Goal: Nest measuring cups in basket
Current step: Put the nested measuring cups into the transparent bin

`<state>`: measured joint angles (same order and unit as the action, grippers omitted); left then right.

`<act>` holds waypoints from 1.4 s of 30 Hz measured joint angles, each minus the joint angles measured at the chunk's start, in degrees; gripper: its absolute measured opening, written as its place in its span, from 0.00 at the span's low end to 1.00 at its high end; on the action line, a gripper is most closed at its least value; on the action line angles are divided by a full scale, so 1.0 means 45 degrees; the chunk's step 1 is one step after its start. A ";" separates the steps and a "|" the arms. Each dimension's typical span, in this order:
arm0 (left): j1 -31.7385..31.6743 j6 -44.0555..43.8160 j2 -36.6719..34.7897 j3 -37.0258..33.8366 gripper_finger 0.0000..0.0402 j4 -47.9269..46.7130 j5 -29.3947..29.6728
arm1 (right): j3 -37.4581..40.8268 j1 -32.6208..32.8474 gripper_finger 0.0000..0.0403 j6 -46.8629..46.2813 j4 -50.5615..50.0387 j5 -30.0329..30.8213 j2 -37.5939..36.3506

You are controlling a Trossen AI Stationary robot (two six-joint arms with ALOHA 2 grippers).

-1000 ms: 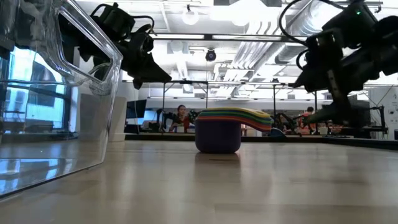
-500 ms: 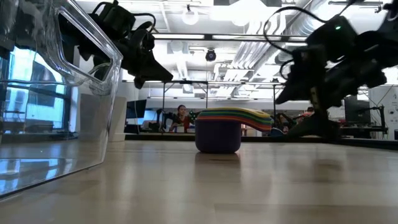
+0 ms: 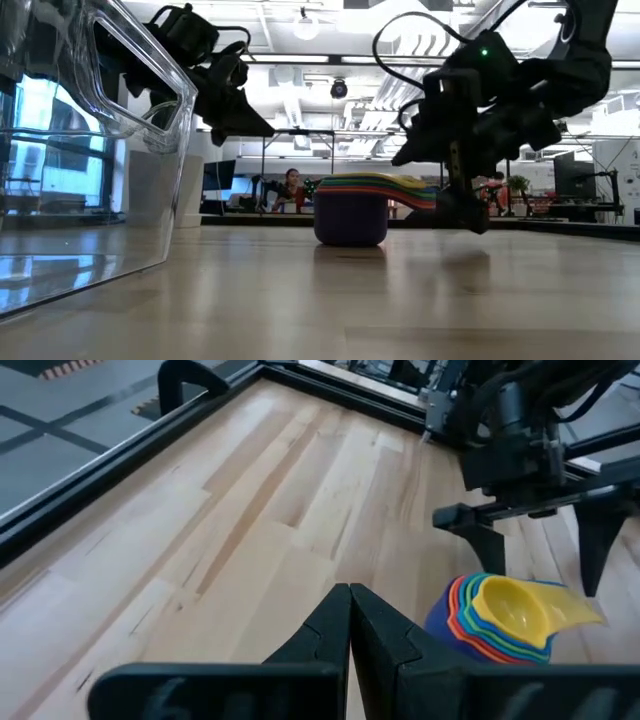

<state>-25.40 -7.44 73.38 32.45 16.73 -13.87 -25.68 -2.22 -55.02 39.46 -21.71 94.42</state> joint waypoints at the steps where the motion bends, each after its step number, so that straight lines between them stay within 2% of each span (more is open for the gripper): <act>1: 0.0005 0.0002 0.0000 0.0000 0.00 -0.0009 -0.0008 | -0.0033 0.0000 0.80 0.0004 -0.0017 -0.0118 0.0006; 11: 0.0002 0.0032 0.0000 0.0000 0.00 -0.0135 -0.0049 | -0.0367 0.0398 0.80 -0.0302 -0.0448 -0.0242 0.0002; 20: -0.0003 0.0243 0.0000 0.0000 0.00 -0.0126 -0.0061 | -0.1738 0.0925 0.80 -0.0040 -0.1148 0.0364 0.1380; 27: -0.0003 0.0254 -0.0004 0.0000 0.00 -0.0135 -0.0083 | -0.1795 0.0913 0.77 -0.0035 -0.1093 0.0383 0.1367; 30: -0.0003 0.0265 -0.0002 0.0000 0.00 -0.0135 -0.0083 | -0.1795 0.0913 0.68 -0.0043 -0.1106 0.0441 0.1365; 32: -0.0003 0.0252 -0.0001 0.0000 0.00 -0.0133 -0.0083 | -0.1800 0.0908 0.58 -0.0054 -0.1197 0.0356 0.1362; 39: 0.0002 0.0260 0.0000 0.0000 0.00 -0.0135 -0.0102 | -0.1798 0.0913 0.10 0.0249 -0.1261 -0.0939 0.1335; 42: 0.0002 0.0253 -0.0001 0.0000 0.00 -0.0135 -0.0108 | -0.1789 0.0884 0.07 0.0226 -0.0962 -0.1899 0.1277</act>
<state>-25.39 -6.31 73.38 32.45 16.12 -14.35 -33.73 1.76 -54.00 35.13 -30.26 100.17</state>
